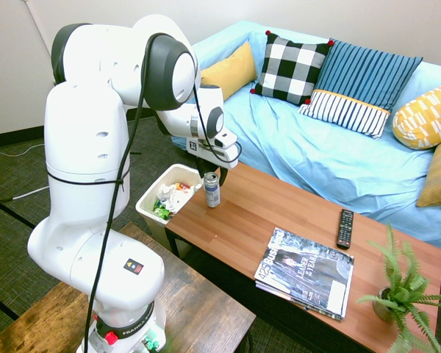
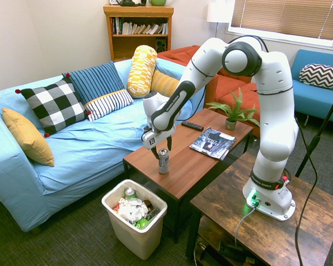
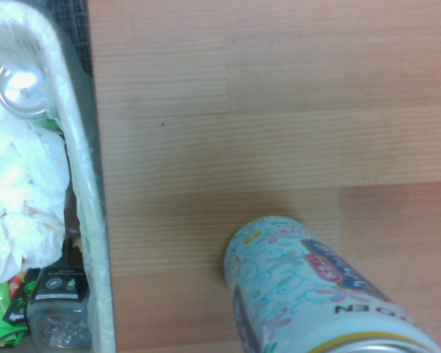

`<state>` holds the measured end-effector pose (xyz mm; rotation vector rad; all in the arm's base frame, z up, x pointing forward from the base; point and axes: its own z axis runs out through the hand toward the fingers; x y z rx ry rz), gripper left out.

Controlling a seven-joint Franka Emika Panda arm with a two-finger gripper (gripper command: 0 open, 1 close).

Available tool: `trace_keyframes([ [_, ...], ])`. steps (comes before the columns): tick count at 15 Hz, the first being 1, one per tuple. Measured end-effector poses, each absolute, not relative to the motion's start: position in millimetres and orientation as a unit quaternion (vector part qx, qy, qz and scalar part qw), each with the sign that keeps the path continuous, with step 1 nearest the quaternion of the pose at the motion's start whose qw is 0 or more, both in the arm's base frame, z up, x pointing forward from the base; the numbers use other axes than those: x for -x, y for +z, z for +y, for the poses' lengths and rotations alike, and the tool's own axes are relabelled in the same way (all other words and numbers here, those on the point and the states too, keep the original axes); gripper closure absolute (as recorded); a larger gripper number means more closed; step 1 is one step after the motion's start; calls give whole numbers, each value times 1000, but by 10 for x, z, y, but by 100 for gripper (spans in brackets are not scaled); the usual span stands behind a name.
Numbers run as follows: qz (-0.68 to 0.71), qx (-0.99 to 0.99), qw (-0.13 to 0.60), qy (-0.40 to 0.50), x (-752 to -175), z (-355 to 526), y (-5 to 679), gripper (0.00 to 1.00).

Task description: Throw the can in the trash bin

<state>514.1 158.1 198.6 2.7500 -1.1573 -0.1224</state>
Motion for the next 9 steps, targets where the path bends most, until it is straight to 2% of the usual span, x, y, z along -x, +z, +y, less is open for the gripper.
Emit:
trace_keyframes([
  [2,-384,-918,82,-47,-5129,1615,1930,0],
  [3,-385,-918,83,-48,-5132,1614,1910,100],
  [9,-392,-914,86,-56,-5165,1598,1859,100],
])
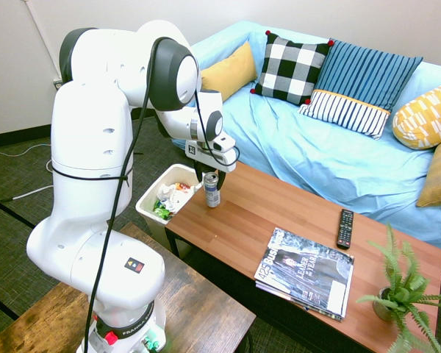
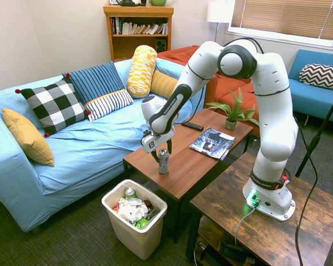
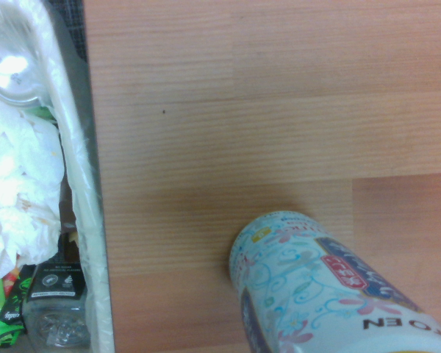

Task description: Throw the can in the trash bin

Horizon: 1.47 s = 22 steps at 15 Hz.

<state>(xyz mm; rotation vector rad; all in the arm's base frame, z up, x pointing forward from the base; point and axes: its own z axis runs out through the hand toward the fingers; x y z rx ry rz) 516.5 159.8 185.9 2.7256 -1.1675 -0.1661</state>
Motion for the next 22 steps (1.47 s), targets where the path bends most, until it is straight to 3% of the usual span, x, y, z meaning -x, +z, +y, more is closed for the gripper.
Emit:
trace_keyframes([
  [12,-399,-913,71,-43,-5302,1647,2100,100],
  [22,-309,-946,85,50,-4610,3597,3076,100],
])
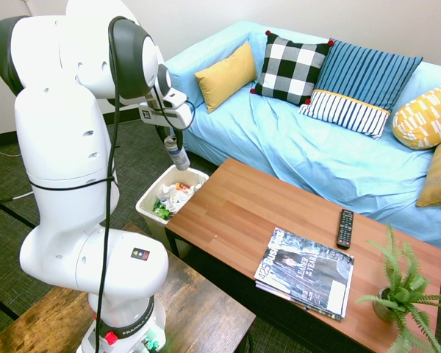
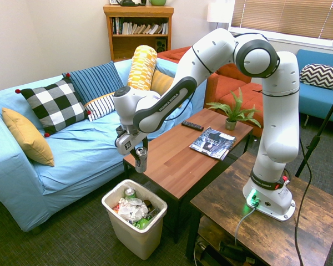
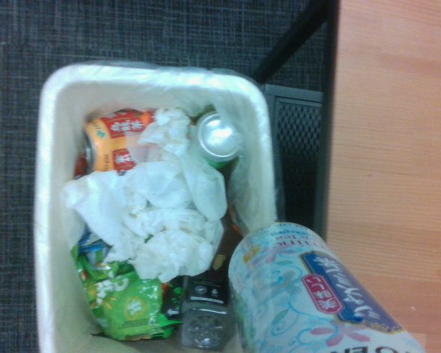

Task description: Throw the can in the trash bin

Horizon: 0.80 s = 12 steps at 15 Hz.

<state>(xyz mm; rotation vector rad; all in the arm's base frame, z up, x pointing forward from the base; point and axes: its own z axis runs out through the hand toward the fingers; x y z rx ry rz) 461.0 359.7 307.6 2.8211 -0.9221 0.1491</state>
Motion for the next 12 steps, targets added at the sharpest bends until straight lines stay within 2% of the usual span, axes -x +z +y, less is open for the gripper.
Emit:
trace_keyframes([
  [1,-306,-946,88,53,-4596,3708,3064,100],
  [2,-305,-947,91,55,-4613,3773,3039,0],
  [12,-297,-947,106,54,-4690,4038,2905,0],
])
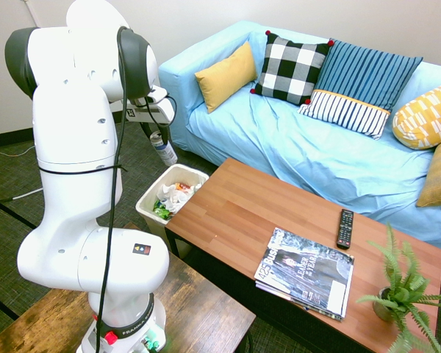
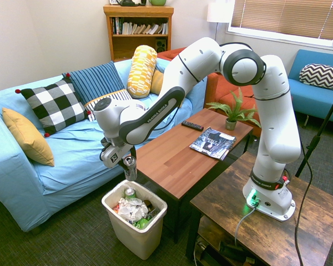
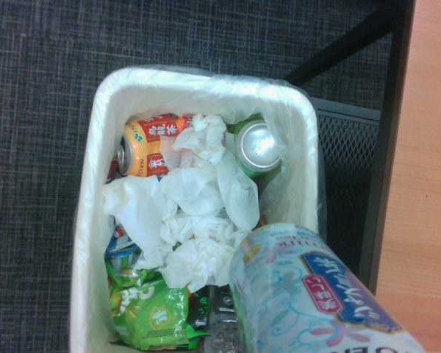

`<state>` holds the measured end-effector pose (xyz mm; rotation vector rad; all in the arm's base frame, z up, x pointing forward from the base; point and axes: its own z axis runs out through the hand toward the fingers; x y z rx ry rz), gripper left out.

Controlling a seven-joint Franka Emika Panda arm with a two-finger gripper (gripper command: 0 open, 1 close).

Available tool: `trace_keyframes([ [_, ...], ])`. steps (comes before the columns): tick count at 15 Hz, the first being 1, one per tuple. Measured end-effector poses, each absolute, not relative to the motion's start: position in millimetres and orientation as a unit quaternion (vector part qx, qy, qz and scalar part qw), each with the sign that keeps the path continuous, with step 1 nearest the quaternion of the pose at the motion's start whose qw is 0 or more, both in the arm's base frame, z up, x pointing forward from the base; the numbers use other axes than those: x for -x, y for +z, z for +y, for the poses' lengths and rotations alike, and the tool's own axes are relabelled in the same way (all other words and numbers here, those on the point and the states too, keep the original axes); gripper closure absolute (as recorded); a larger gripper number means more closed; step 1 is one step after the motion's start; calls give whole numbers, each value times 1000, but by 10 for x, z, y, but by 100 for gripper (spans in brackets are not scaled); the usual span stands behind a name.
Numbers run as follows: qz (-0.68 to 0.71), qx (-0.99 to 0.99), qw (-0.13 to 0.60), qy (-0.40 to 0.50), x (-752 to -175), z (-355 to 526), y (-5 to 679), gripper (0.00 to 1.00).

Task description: Throw the can in the trash bin

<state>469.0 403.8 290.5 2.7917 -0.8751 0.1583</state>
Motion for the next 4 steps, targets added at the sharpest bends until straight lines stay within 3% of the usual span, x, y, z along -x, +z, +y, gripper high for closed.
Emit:
trace_keyframes([
  [4,-297,-947,107,54,-4693,4045,2918,0],
])
